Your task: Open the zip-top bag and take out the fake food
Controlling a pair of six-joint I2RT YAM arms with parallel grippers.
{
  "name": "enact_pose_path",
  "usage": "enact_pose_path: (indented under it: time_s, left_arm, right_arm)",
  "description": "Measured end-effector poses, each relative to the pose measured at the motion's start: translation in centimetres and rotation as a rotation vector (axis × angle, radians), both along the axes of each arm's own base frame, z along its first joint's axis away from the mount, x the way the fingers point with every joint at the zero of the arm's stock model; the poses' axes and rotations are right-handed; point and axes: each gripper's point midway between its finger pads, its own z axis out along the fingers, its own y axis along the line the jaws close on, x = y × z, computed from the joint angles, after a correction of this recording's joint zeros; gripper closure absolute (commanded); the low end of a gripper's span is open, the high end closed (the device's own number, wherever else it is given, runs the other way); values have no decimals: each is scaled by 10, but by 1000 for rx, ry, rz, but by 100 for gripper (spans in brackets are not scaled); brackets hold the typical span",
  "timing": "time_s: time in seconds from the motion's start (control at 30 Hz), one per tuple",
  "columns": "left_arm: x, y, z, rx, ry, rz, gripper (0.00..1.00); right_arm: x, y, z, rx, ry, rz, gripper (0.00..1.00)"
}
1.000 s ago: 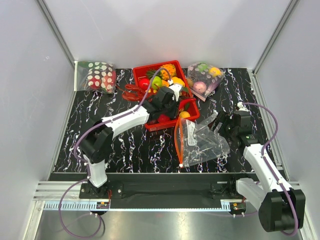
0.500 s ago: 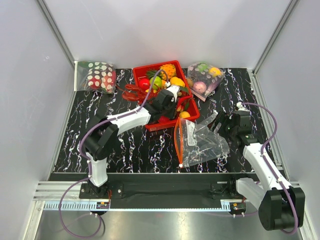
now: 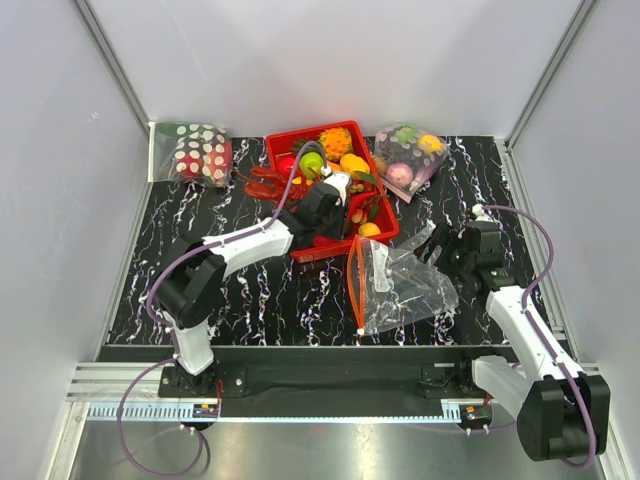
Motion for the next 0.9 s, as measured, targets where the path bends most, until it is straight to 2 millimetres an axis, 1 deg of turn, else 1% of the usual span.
enact_pose_path:
  time_s: [0.03, 0.1, 0.13, 0.2, 0.23, 0.27, 0.33, 0.43, 0.53, 0.63, 0.73, 0.83, 0.9]
  left_arm:
    - [-1, 1, 1, -2, 0, 1, 55]
    - [-2, 1, 2, -7, -2, 2, 48]
    - [-1, 1, 4, -10, -4, 4, 34]
    - [-1, 1, 6, -12, -11, 1, 24]
    - [-1, 1, 8, -13, -14, 3, 21]
    - [-2, 1, 8, -10, -14, 1, 10]
    - [-3, 1, 8, -2, -16, -6, 5]
    - [-6, 2, 10, 8, -17, -12, 4]
    - [-10, 1, 23, 6, -40, -27, 3]
    - [-13, 3, 49, -17, -84, -32, 2]
    - [-18, 7, 88, -67, -151, -28, 1]
    - [-30, 21, 135, -134, -232, -15, 1]
    - [-41, 35, 160, -171, -279, 3, 1]
  right_arm:
    - [0, 0, 0, 0, 0, 0, 6]
    - [0, 0, 0, 1, 0, 1, 6]
    - [0, 1, 0, 2, 0, 3, 5]
    - [0, 1, 0, 3, 0, 4, 3]
    - [0, 1, 0, 3, 0, 4, 3]
    - [0, 1, 1, 4, -1, 5, 3]
    - [-1, 1, 2, 3, -5, 5, 2]
    - [-2, 1, 5, 1, -15, 8, 2]
    - [-3, 0, 8, -1, -28, 10, 2]
    - [-4, 0, 13, -5, -44, 14, 1]
    - [-6, -1, 19, -13, -51, 19, 1]
    - [-6, -2, 31, -24, -70, 26, 0]
    - [-6, -3, 42, -33, -88, 30, 0]
